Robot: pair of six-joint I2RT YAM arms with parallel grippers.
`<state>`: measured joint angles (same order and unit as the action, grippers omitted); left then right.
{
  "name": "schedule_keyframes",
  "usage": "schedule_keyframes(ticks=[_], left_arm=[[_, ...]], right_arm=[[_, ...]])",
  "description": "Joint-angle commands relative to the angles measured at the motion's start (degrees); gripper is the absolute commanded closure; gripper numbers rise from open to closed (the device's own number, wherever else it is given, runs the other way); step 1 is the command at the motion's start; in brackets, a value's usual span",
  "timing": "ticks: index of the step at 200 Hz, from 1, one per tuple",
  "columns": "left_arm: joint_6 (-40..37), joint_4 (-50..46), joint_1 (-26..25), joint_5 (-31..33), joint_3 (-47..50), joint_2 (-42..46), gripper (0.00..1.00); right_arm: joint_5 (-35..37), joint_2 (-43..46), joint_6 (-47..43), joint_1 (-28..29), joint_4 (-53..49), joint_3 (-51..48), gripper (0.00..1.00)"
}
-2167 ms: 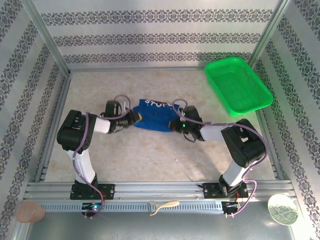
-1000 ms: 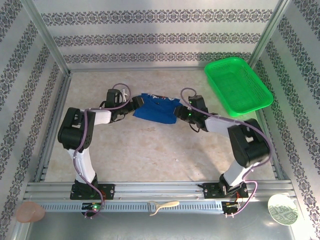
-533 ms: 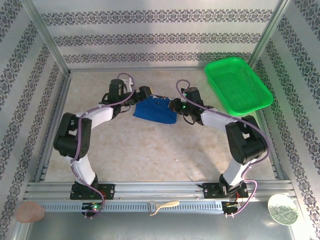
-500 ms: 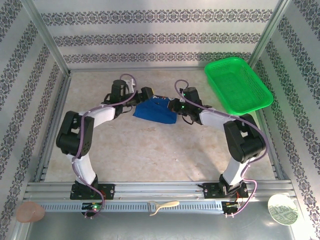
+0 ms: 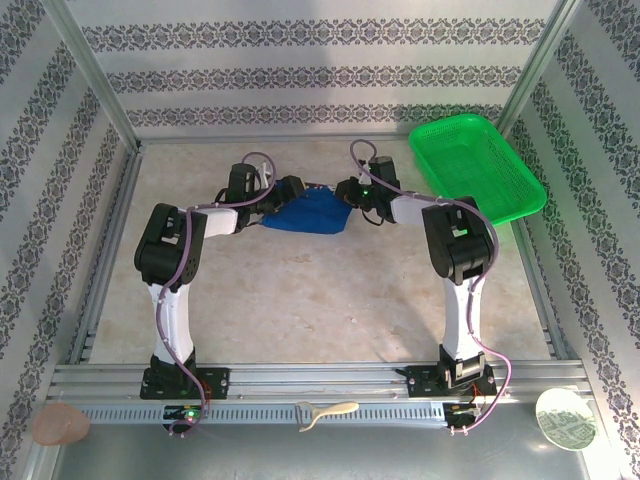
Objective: Fold the inside-out t-shirt
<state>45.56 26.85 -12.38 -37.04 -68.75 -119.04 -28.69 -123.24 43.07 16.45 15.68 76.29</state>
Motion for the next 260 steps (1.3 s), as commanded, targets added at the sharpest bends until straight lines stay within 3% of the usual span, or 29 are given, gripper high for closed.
schedule_keyframes(ticks=[1,36,62,81,105,127,143,185,228,245,260], left_arm=[[1.5,3.5,0.5,1.2,0.1,-1.9,0.08],[2.3,2.4,1.0,-1.2,-2.7,0.3,0.07],[2.4,-1.5,3.1,-1.6,-4.2,4.5,0.06],[-1.3,-11.2,5.4,-1.1,-5.7,7.6,0.06],[-10.9,-26.9,7.0,2.4,-8.1,10.0,0.02],[-18.8,-41.4,7.2,5.2,-13.2,7.5,0.01],[-22.2,-46.2,7.3,6.4,-15.0,5.0,0.01],[-26.6,-51.3,6.4,5.1,-17.1,-0.3,0.01],[-26.3,-50.1,3.2,3.8,-15.8,-1.9,0.02],[-25.1,-48.4,2.3,2.9,-14.8,-2.0,0.07],[-24.2,-47.0,1.8,2.3,-14.0,-2.0,0.19]], right_arm=[[-2.0,-3.0,4.8,-0.2,2.2,1.0,0.86],[-3.6,-1.7,5.7,-0.4,2.5,0.9,0.83],[-4.5,5.1,4.9,-1.3,2.4,-1.3,0.80],[-4.1,11.8,4.2,-1.7,1.9,-4.7,0.72],[-2.0,21.4,2.5,-1.6,0.4,-10.9,0.55],[0.8,30.4,1.9,-1.5,-0.7,-17.6,0.45],[2.4,36.9,1.8,-1.3,-2.1,-21.8,0.42],[7.4,54.4,-0.7,-0.9,-11.0,-29.8,0.34],[9.7,66.1,0.6,-0.6,-16.0,-37.3,0.34],[10.7,69.3,1.9,-0.5,-16.6,-40.4,0.34],[11.4,71.5,2.7,-0.3,-17.5,-42.5,0.34]])
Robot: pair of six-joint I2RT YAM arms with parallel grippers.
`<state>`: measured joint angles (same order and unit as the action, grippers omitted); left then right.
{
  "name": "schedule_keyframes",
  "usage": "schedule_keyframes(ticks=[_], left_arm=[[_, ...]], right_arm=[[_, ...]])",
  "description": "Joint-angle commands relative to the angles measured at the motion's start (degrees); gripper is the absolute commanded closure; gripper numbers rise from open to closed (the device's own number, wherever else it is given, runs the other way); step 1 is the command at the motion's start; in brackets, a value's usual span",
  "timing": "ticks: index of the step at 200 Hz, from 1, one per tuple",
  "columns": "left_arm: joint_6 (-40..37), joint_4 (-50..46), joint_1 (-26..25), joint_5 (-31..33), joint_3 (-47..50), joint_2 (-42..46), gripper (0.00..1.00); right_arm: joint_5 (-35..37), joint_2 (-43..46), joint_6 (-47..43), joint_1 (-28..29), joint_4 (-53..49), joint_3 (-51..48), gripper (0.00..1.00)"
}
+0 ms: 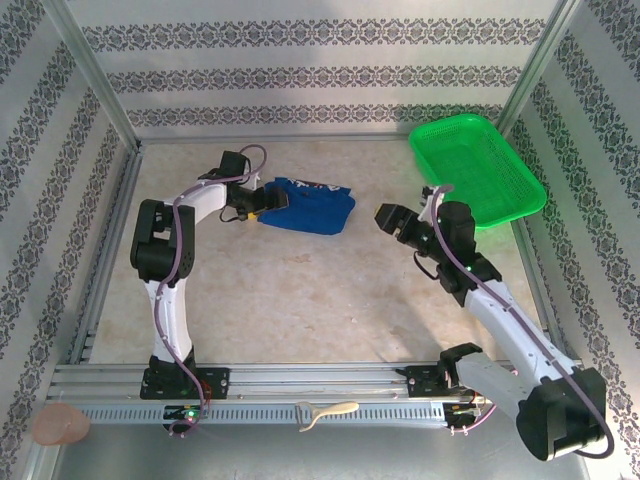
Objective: Fold the inside-out t-shirt
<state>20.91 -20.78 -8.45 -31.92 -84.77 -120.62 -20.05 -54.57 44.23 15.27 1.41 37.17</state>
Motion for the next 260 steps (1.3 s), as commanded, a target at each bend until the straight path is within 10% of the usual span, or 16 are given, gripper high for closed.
schedule_keyframes(ticks=[1,46,146,161,197,216,260], left_arm=[[0.5,0.7,-2.1,-2.9,2.1,-0.4,0.20],[3.3,3.4,-0.9,-0.7,4.2,1.9,1.00],[-11.2,-11.8,21.0,1.1,-3.1,4.8,1.00],[-12.7,-13.0,23.1,2.8,-5.5,3.2,0.85],[-13.1,-16.2,25.7,5.4,-12.6,1.5,0.01],[-12.3,-16.6,26.0,6.4,-14.9,4.1,0.00],[-6.1,-5.7,25.5,5.6,-5.2,20.5,0.00]], right_arm=[[2.8,3.0,1.6,0.9,-3.3,-3.5,0.34],[4.7,8.8,1.0,1.3,-9.2,-4.6,0.34],[6.1,11.5,-1.5,0.3,-15.0,-4.0,0.33],[6.3,10.9,-1.9,0.2,-15.1,-4.0,0.33],[9.0,8.9,-3.6,-0.4,-16.9,-2.2,0.17],[11.9,8.0,-6.5,-1.3,-20.0,0.2,0.02],[31.0,5.4,-14.4,-1.9,-23.1,5.1,0.02]])
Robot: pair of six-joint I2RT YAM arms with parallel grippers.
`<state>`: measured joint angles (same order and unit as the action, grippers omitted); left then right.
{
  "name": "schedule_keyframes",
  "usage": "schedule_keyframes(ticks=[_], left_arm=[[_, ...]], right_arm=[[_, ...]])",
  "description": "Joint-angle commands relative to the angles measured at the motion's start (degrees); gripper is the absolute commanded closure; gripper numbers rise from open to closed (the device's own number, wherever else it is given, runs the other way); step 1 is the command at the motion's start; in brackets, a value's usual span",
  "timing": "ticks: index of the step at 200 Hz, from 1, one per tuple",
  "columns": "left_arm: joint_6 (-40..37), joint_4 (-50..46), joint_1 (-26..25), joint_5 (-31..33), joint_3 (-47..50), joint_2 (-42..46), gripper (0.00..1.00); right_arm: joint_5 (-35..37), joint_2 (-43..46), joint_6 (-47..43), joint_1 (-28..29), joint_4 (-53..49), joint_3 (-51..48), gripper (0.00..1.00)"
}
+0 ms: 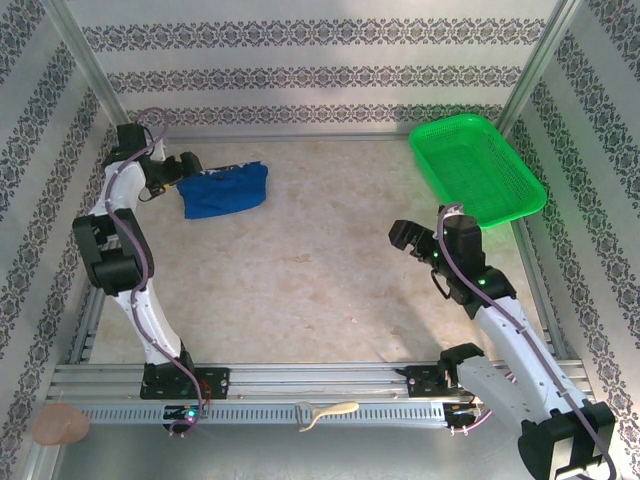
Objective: Fold the inside-out t-shirt
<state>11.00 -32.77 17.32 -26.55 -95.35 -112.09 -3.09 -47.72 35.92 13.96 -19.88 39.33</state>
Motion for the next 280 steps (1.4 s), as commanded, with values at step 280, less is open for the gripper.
schedule_keyframes(ticks=[280], left_arm=[[-10.5,86.9,-15.7,22.2,72.9,20.4,0.01]], right_arm=[[4.8,-39.8,-33.6,-13.6,73.8,-17.8,0.02]])
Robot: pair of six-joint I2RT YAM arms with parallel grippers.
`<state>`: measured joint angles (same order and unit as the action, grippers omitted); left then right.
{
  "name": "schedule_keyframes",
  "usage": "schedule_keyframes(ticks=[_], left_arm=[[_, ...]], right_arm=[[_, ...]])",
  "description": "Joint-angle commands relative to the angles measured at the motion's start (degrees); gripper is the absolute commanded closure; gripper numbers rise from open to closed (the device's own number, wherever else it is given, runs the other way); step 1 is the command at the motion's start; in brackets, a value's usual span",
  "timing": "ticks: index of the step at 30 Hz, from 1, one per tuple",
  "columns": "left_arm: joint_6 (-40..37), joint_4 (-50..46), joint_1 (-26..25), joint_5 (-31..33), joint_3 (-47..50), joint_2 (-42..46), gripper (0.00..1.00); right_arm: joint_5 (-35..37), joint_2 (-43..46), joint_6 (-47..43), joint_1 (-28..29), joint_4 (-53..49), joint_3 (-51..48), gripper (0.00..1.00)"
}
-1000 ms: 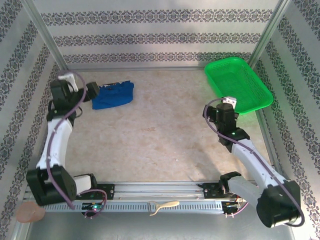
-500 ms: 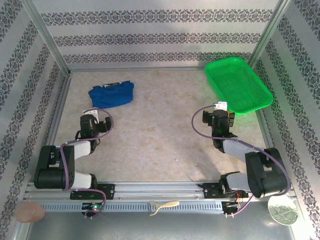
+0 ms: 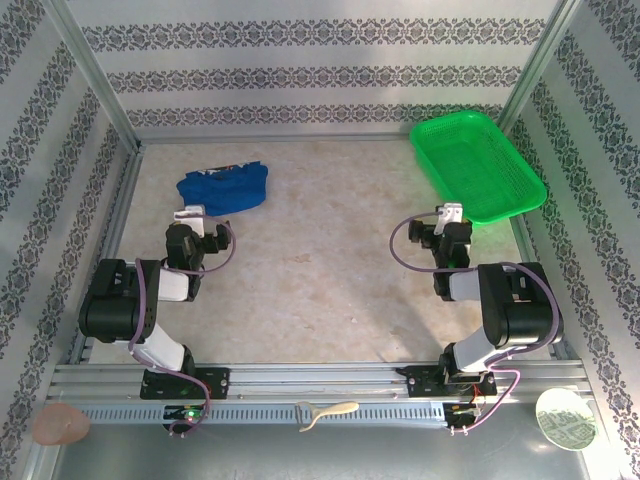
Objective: Fold the inside-out t-shirt
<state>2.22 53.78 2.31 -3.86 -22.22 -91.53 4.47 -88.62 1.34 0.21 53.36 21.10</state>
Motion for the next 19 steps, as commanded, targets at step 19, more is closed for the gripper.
schedule_keyframes(ticks=[19], left_arm=[[-2.7,1.3,-1.5,-0.3,0.4,0.1,0.01]], right_arm=[[-2.9,1.2,0.5,0.6,0.0,0.6,0.02]])
